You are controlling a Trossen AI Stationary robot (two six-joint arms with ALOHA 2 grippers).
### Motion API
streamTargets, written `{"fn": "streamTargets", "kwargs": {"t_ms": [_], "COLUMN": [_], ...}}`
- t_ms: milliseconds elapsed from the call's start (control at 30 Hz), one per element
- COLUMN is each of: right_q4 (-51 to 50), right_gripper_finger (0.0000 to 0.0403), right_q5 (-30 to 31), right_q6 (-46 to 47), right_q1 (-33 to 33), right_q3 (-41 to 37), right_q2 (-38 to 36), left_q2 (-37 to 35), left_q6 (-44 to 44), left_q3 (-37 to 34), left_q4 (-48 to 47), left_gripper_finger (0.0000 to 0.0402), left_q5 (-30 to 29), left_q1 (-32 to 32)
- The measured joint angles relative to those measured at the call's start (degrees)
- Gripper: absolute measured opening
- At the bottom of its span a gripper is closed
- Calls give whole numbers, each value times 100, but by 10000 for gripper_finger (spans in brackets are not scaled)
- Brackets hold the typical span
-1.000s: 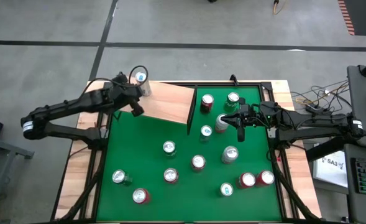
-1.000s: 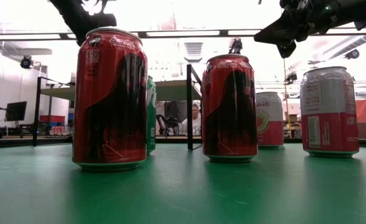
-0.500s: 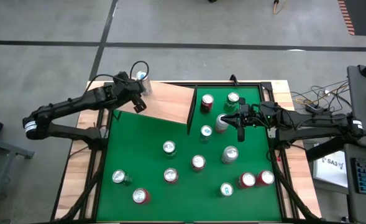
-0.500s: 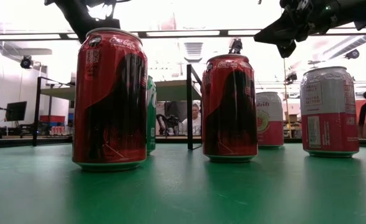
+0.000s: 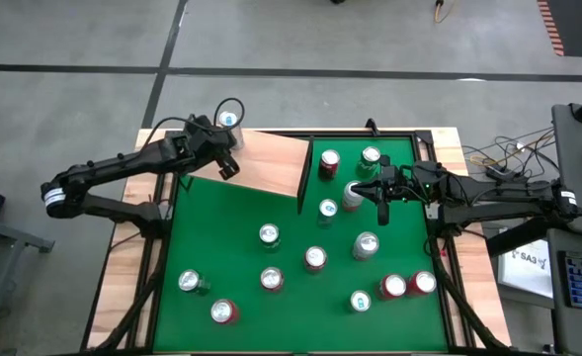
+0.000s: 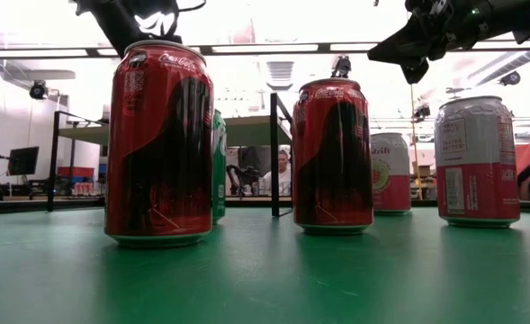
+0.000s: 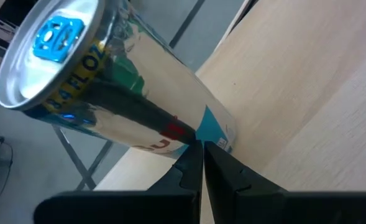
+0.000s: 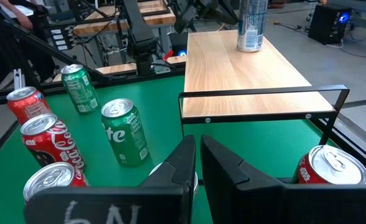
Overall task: Place canned beverage on shelf
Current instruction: Put the blue/white soda can on the shelf, then put the pink/white soda can on the shelf
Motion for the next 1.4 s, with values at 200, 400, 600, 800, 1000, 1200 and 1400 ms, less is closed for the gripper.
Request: {"fn": "streamTargets", "kwargs": {"t_ms": [200,400,600,800,1000,1200,1400], "right_q4": [-2,0,0,1,24,30,326], "right_gripper_finger": [18,18,18,18,18,18,18], "right_q5": [1,1,-1,-1,-12,-12,116], "right_q6": [2,2,23,66,490,1253,1410], "right_q1": [0,-1,1,1,3,3,1], "right_q3": [-1,-1,-1,-1,-1,-1,-1], "right_q2": [1,0,2,2,0,32,304], "left_q2": [-15,34,125,-19,-309,-508,-561], "left_q6": [-107,-268,-447,-659,-882,-1133,-1166], "left_q3": [0,-2,-2,-2,-2,-2,-2], "left_q4": [14,251,209,166,138,169,382], "left_gripper_finger": [0,0,0,0,0,0,0], "left_q5": [-2,-2,-9,-15,-24,-24,-22], "left_q1": [2,1,0,-21,-378,-1296,-2470]}}
